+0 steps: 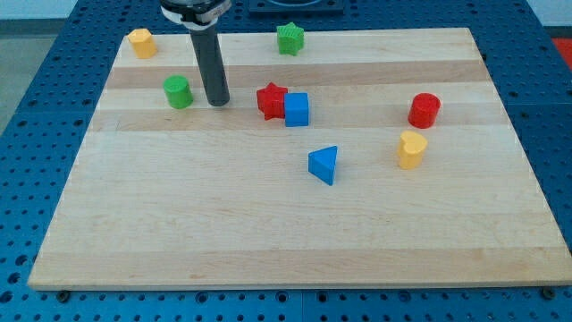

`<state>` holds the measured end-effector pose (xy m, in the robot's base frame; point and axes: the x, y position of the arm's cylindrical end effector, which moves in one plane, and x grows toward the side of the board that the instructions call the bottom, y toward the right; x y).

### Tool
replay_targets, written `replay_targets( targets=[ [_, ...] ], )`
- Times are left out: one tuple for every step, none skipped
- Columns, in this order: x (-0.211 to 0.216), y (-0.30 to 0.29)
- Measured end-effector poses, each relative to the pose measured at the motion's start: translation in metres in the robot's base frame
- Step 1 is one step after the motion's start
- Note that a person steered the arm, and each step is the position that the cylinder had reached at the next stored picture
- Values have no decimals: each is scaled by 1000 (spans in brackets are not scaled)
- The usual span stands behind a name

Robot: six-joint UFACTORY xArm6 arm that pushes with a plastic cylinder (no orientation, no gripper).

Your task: Separate the red star from the blue cube

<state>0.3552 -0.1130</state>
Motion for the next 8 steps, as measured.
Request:
replay_targets(
  targets=[
    [19,7],
    [25,8],
    [25,9],
    [19,11],
    [19,31],
    [20,59],
    [15,78],
    [5,82]
  ],
)
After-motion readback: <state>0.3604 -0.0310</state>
